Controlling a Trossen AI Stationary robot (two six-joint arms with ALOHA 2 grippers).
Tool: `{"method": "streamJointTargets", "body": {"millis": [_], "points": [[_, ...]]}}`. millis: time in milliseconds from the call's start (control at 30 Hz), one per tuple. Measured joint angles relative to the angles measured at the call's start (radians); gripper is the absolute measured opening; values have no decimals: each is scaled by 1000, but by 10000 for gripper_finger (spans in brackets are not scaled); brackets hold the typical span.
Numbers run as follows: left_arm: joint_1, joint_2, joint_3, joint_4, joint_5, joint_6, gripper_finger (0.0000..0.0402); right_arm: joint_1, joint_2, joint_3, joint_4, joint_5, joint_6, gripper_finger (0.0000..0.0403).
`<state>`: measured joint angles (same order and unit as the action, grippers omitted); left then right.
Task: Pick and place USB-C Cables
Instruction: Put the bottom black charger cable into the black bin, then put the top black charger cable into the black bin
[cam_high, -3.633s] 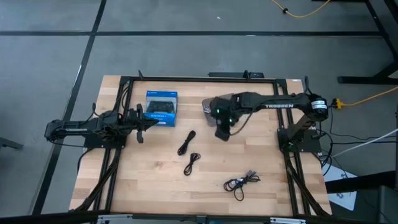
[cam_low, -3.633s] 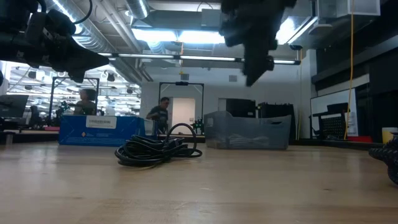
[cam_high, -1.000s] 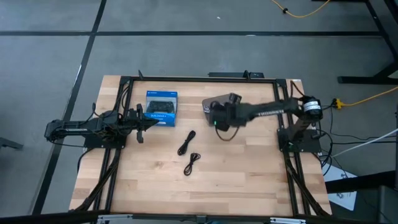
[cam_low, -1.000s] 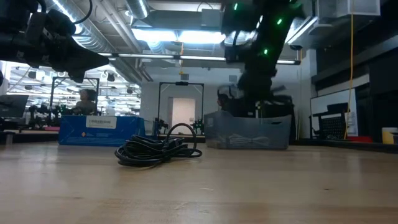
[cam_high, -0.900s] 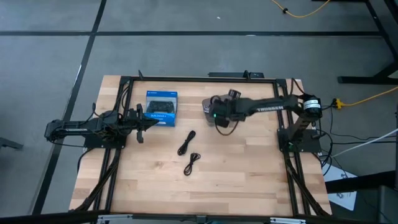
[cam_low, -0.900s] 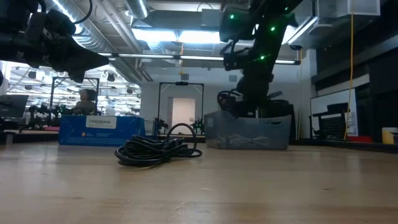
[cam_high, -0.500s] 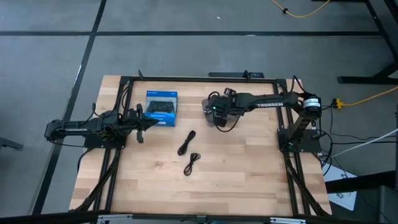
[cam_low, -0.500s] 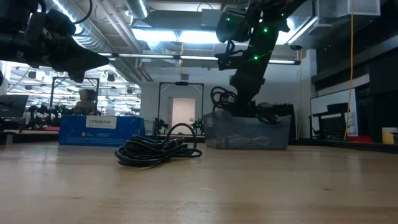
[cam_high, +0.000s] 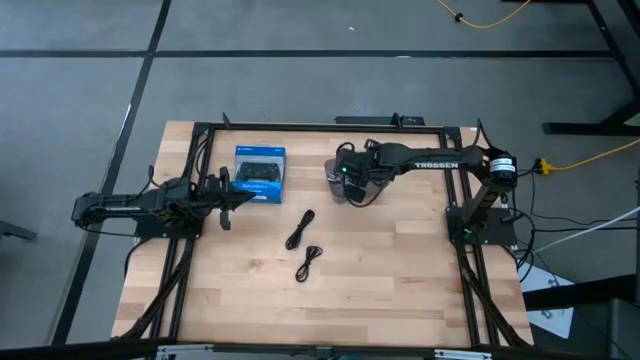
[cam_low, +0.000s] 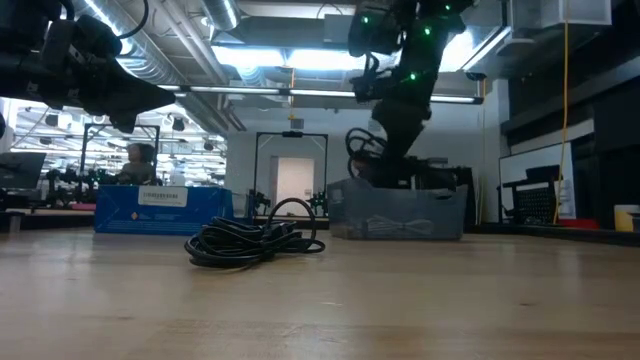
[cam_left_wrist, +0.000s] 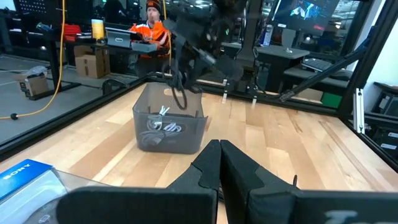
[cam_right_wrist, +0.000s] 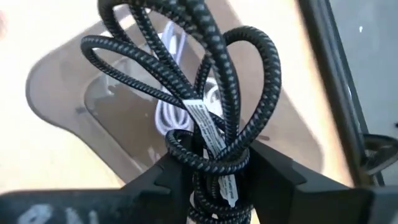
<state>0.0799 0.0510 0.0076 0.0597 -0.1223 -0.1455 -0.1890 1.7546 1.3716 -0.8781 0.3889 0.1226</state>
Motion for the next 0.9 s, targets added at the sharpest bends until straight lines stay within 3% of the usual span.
{"method": "streamJointTargets", "body": {"millis": [200,400,667,900], "points": [[0,0,0,0,0,0,0,0,-1,55,-16,-6,-30,137],[0,0,0,0,0,0,0,1,1,54,-49,-12,-184,137],[0,0,0,0,0,0,0,-9,2,49,-37,-48,-31,140],[0,0,0,0,0,0,0,-38,4,-7,2,-69,-74,208]]}}
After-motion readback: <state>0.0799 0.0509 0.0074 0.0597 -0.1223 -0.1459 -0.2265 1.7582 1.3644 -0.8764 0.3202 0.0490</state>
